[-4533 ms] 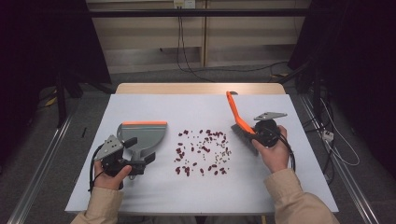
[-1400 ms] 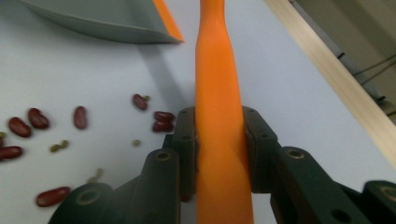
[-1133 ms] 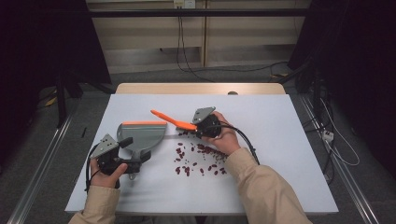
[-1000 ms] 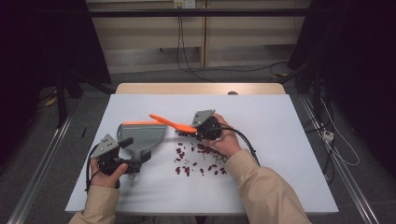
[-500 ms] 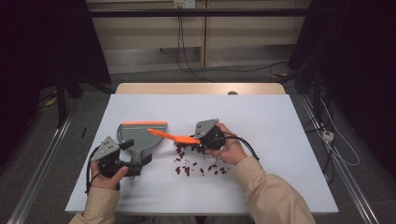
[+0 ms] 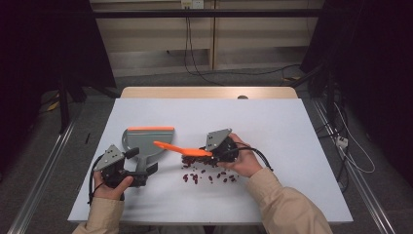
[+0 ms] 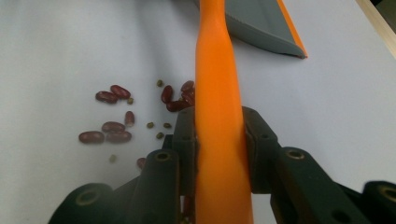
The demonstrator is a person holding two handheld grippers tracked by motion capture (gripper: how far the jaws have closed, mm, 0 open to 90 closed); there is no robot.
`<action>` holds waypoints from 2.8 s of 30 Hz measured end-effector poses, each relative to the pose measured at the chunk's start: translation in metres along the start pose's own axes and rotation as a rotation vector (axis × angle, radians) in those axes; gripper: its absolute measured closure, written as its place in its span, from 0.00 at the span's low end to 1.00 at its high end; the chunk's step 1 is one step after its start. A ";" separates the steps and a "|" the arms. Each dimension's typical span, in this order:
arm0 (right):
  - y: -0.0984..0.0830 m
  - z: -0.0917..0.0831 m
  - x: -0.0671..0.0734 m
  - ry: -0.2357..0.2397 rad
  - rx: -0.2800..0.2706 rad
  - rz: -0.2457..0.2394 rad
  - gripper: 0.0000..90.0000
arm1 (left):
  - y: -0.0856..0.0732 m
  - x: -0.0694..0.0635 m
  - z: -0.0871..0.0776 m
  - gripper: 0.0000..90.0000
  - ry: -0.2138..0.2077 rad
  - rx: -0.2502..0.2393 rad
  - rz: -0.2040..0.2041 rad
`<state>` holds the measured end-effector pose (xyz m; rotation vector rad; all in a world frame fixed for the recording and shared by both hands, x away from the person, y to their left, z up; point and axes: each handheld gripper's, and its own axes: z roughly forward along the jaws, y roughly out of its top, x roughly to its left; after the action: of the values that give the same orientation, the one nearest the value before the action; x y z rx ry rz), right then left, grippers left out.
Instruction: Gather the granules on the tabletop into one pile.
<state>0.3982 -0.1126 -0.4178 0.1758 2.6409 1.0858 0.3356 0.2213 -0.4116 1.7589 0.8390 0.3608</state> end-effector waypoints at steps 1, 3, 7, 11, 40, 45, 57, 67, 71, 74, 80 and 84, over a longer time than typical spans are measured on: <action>0.000 0.000 0.001 -0.007 0.004 0.001 0.79 | 0.000 0.000 0.000 0.06 0.000 0.001 0.002; 0.001 -0.004 0.001 -0.022 -0.017 0.011 0.79 | -0.001 0.000 0.001 0.06 -0.001 0.004 0.000; 0.001 -0.014 -0.006 -0.066 -0.055 0.038 0.79 | -0.001 0.000 0.001 0.06 -0.003 0.007 0.002; -0.005 -0.025 -0.012 -0.108 -0.061 0.077 0.79 | -0.002 0.001 0.002 0.06 -0.002 0.005 0.003; -0.051 -0.051 0.006 -0.183 0.024 0.187 0.79 | -0.003 0.002 0.003 0.06 0.006 0.019 0.002; -0.051 -0.052 0.009 -0.133 -0.012 0.179 0.79 | -0.003 0.002 0.003 0.06 0.006 0.018 0.002; -0.044 -0.055 -0.003 -0.133 -0.081 0.161 0.79 | -0.003 0.002 0.004 0.06 0.006 0.021 0.000; -0.015 -0.013 -0.029 -0.106 -0.065 0.108 0.79 | -0.005 0.006 0.003 0.06 0.012 0.027 -0.007; -0.005 0.007 -0.028 -0.065 -0.043 0.074 0.79 | -0.006 0.008 0.001 0.06 0.013 0.031 -0.009; -0.001 0.013 -0.023 -0.031 -0.050 0.055 0.79 | -0.006 0.009 -0.001 0.06 0.014 0.027 -0.011; -0.002 0.004 -0.013 0.016 -0.051 0.049 0.79 | -0.006 0.008 -0.002 0.06 0.015 0.025 -0.009; -0.002 0.001 -0.006 0.013 -0.050 0.065 0.79 | -0.006 0.007 -0.002 0.06 0.013 0.028 -0.008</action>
<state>0.4043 -0.1148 -0.4186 0.2462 2.6330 1.1761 0.3369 0.2283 -0.4173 1.7804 0.8639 0.3577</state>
